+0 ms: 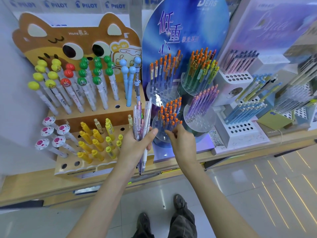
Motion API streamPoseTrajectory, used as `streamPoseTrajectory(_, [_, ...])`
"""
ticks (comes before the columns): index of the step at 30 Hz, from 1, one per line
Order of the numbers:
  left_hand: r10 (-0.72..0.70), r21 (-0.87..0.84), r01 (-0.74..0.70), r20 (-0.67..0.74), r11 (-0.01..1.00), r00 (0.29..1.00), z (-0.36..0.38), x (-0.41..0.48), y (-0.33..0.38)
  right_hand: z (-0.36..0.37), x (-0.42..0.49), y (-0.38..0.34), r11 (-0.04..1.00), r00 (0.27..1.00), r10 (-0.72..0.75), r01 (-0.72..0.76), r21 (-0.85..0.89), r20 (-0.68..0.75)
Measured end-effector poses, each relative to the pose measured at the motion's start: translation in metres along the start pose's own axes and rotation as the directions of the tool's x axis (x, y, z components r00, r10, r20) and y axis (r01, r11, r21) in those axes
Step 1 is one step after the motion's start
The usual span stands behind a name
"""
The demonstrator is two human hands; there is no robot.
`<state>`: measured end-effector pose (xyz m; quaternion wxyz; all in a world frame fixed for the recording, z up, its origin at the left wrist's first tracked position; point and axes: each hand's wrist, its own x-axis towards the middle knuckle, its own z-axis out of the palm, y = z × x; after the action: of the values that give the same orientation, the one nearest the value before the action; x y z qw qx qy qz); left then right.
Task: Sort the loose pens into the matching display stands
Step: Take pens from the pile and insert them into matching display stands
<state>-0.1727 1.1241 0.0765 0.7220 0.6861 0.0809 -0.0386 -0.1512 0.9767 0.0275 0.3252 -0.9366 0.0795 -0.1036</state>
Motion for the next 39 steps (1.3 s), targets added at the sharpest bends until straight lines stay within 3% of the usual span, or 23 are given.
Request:
streamPoseTrajectory(3, [-0.002, 0.003, 0.002, 0.016, 1.0, 1.0, -0.001, -0.001, 0.002, -0.012, -0.001, -0.012, 0.996, 0.999, 0.005, -0.002, 0.088, -0.033])
streamPoseTrajectory(6, [-0.02, -0.042, 0.023, 0.072, 0.999, 0.997, -0.002, -0.003, 0.007, -0.034, -0.001, -0.033, 0.915, 0.998, 0.056, -0.04, 0.403, -0.027])
streamPoseTrajectory(10, [-0.033, -0.07, 0.045, 0.16, 0.997, 0.987, -0.004, -0.005, 0.008, -0.062, 0.002, -0.059, 0.69, 0.974, -0.007, -0.159, 0.706, 0.226])
streamPoseTrajectory(12, [-0.022, -0.023, 0.027, 0.214, 0.999, 0.977, -0.004, -0.006, 0.009, -0.065, 0.003, -0.065, 0.658, 0.934, -0.041, -0.241, 0.714, 0.354])
streamPoseTrajectory(15, [-0.054, -0.027, 0.063, 0.253, 0.998, 0.966, 0.002, -0.011, 0.01, -0.064, 0.003, -0.063, 0.631, 0.901, -0.025, -0.322, 0.706, 0.433])
streamPoseTrajectory(24, [-0.09, -0.155, 0.146, 0.323, 0.977, 0.942, 0.027, -0.012, 0.011, -0.082, 0.006, -0.037, 0.531, 0.899, 0.015, -0.377, 0.759, 0.437])
streamPoseTrajectory(28, [-0.181, -0.119, 0.242, 0.381, 0.963, 0.907, 0.043, -0.01, 0.018, -0.101, 0.02, -0.024, 0.484, 0.872, 0.043, -0.445, 0.754, 0.487])
streamPoseTrajectory(34, [-0.27, 0.076, 0.263, 0.419, 0.962, 0.867, 0.079, -0.003, 0.027, -0.134, 0.046, -0.009, 0.616, 0.843, -0.022, -0.412, 0.672, 0.537])
streamPoseTrajectory(39, [-0.274, 0.072, 0.268, 0.391, 0.961, 0.879, 0.113, 0.001, 0.033, -0.15, 0.06, 0.012, 0.668, 0.908, -0.023, -0.297, 0.682, 0.418])
